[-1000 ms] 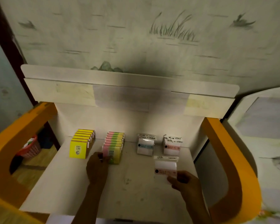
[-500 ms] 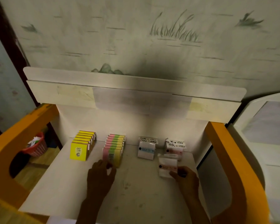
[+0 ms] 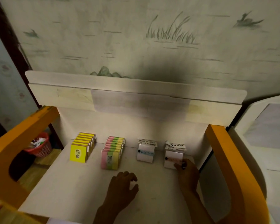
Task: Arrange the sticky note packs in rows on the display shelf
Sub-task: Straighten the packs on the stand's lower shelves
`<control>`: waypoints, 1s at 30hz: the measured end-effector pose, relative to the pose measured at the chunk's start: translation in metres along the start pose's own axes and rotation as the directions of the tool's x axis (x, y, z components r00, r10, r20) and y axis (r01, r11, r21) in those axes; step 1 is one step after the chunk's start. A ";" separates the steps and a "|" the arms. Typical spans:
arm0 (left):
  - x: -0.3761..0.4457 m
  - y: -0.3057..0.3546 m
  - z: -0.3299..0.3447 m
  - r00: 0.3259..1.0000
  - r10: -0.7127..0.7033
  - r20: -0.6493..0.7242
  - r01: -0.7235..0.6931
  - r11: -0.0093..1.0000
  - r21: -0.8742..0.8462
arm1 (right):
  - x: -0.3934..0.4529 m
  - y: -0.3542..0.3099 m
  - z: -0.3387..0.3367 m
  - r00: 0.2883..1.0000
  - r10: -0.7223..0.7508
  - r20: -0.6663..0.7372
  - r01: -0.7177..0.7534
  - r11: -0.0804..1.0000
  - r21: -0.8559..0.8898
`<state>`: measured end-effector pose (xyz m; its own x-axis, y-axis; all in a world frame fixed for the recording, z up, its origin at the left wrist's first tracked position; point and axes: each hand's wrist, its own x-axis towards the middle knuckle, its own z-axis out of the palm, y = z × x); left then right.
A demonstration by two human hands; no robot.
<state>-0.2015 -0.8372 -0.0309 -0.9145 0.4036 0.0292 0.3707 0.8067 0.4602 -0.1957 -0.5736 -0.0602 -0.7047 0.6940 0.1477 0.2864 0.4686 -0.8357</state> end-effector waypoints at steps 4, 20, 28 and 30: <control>-0.001 0.002 0.001 1.000 -0.004 0.025 0.004 1.000 -0.003 | 0.009 0.002 0.004 1.000 0.001 0.003 -0.001 1.000 -0.023; 0.002 0.012 -0.005 1.000 -0.004 0.026 0.004 1.000 -0.019 | 0.016 0.003 0.004 0.998 0.038 0.045 -0.039 0.999 0.015; 0.009 0.016 -0.004 0.999 0.038 -0.003 -0.038 0.999 -0.012 | -0.017 -0.018 -0.012 0.996 -0.078 0.046 0.084 0.984 -0.157; 0.010 0.017 -0.002 0.997 0.070 -0.012 -0.070 0.997 -0.016 | -0.032 -0.026 -0.015 0.989 -0.069 0.131 0.091 0.982 -0.167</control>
<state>-0.2047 -0.8206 -0.0208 -0.8883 0.4537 0.0720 0.4311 0.7694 0.4714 -0.1707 -0.6002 -0.0352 -0.8020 0.5820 0.1346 0.3253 0.6145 -0.7187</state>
